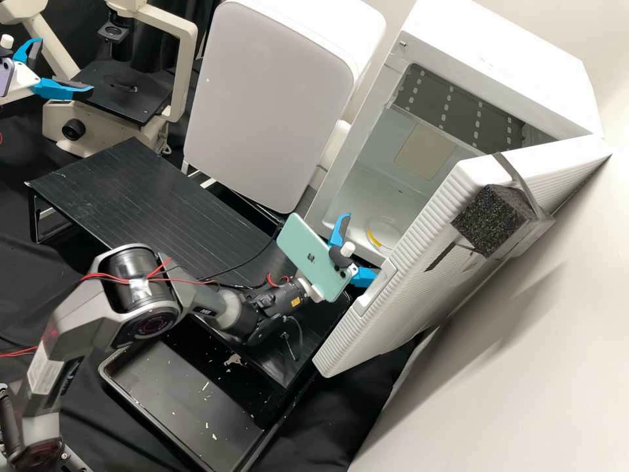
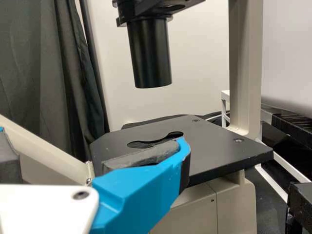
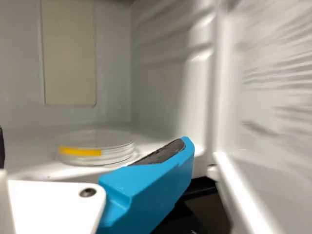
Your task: Place the petri dish in the incubator
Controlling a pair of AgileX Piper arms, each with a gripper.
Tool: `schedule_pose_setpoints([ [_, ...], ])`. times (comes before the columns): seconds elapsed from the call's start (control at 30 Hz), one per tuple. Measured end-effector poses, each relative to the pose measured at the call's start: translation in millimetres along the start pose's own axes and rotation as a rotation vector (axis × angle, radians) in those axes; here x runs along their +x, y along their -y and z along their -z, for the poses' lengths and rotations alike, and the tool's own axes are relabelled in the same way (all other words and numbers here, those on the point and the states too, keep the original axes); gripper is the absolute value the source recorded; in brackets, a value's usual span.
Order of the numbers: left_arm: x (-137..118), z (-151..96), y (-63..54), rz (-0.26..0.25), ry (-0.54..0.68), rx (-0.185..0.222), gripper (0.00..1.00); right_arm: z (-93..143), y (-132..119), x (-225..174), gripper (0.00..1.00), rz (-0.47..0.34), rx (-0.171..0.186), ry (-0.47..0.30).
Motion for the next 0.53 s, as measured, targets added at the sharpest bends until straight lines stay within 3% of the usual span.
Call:
schedule_pose_setpoints([
  [0.17,0,0,0.0,0.0,0.0,0.0,1.0,13,-21,-44,1.0,-0.066,0.029,-0.016],
  [0.27,0,0,0.0,0.0,0.0,0.0,1.0,22,-22,-71,1.0,-0.058,0.044,0.0],
  [0.53,0,0,0.0,0.0,0.0,0.0,1.0,40,-19,-127,1.0,-0.025,0.14,-0.008],
])
